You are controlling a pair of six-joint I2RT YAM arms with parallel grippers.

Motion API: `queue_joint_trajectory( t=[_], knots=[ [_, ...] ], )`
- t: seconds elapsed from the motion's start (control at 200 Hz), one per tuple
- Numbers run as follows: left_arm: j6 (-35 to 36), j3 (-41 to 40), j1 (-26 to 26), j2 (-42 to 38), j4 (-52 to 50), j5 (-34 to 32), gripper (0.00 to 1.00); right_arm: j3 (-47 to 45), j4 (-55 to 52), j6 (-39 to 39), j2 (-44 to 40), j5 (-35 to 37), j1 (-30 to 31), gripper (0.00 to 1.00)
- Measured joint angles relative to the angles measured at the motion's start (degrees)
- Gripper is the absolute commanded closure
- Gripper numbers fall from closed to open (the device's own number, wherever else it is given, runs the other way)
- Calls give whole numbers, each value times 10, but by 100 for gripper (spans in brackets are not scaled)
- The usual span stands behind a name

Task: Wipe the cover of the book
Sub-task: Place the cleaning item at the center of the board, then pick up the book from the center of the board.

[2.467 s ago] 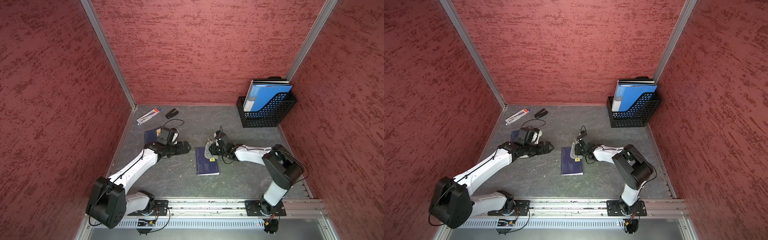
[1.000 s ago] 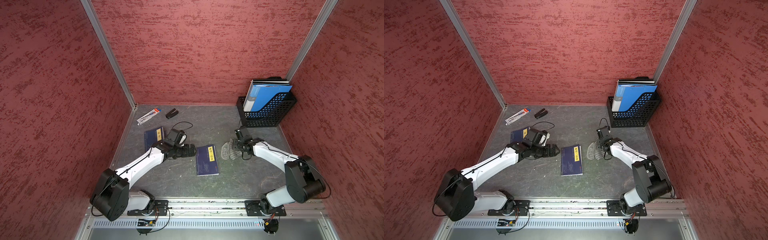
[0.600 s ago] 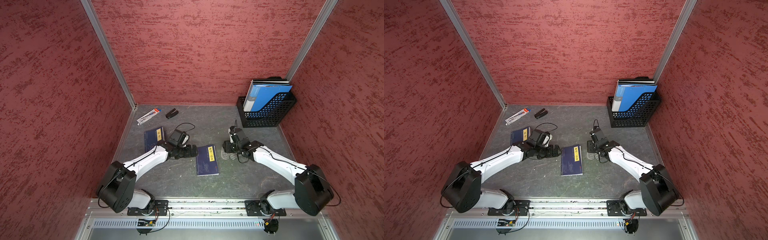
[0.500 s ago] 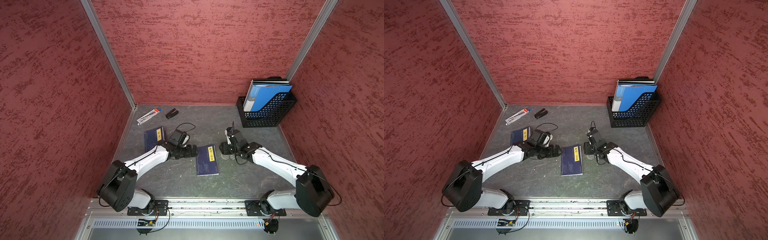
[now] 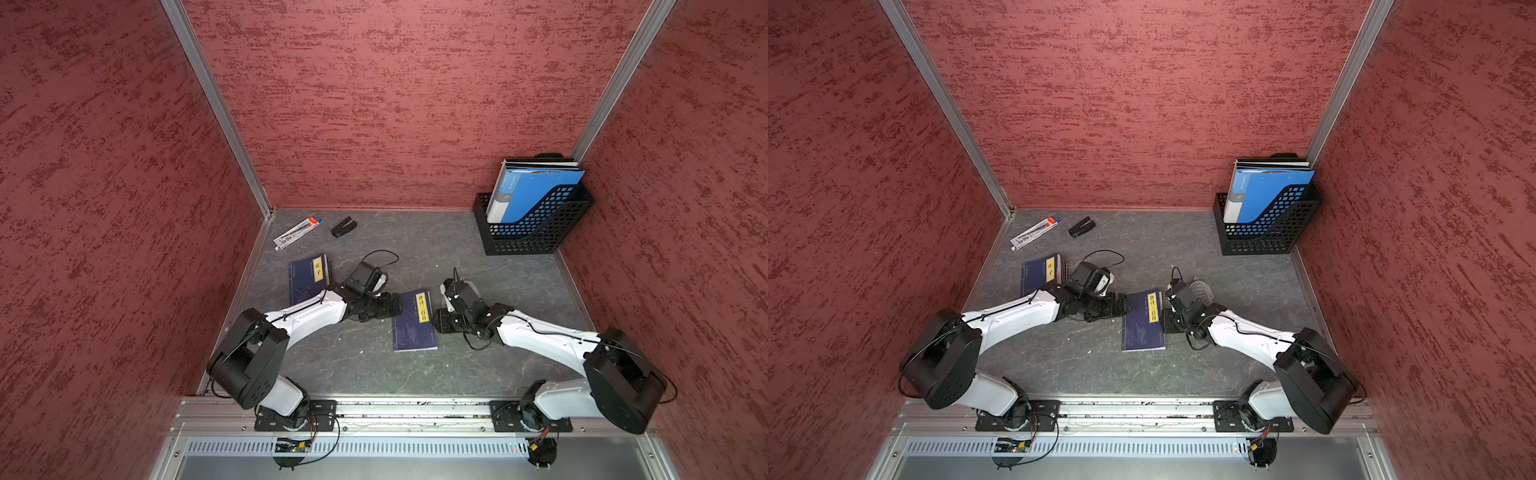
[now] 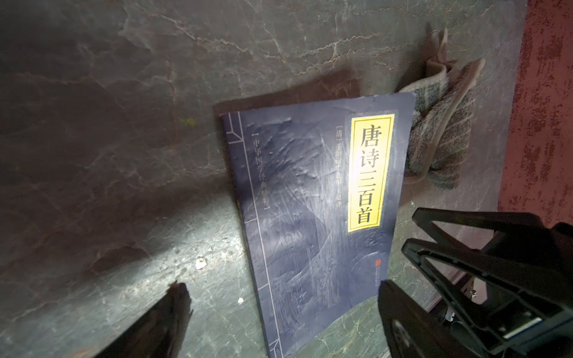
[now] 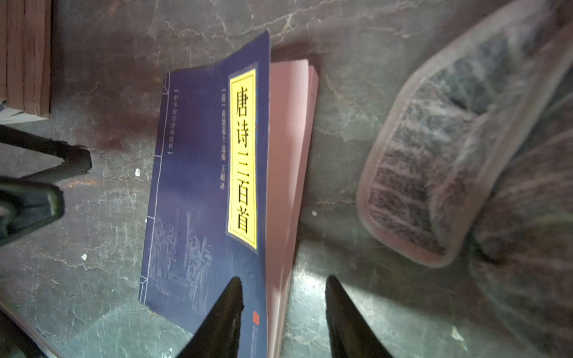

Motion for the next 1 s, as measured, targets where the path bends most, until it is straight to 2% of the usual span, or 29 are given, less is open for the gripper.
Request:
queue_joint_trajectory(
  t=[0.1, 0.646, 0.997],
  knots=[
    [-8, 0, -5, 6, 6, 7, 15, -7, 11, 8, 3, -6, 5, 62],
    [-32, -30, -30, 16, 21, 13, 27, -7, 35, 28, 44, -4, 10, 76],
    [-38, -35, -35, 40, 47, 23, 32, -7, 44, 33, 73, -3, 10, 78]
  ],
)
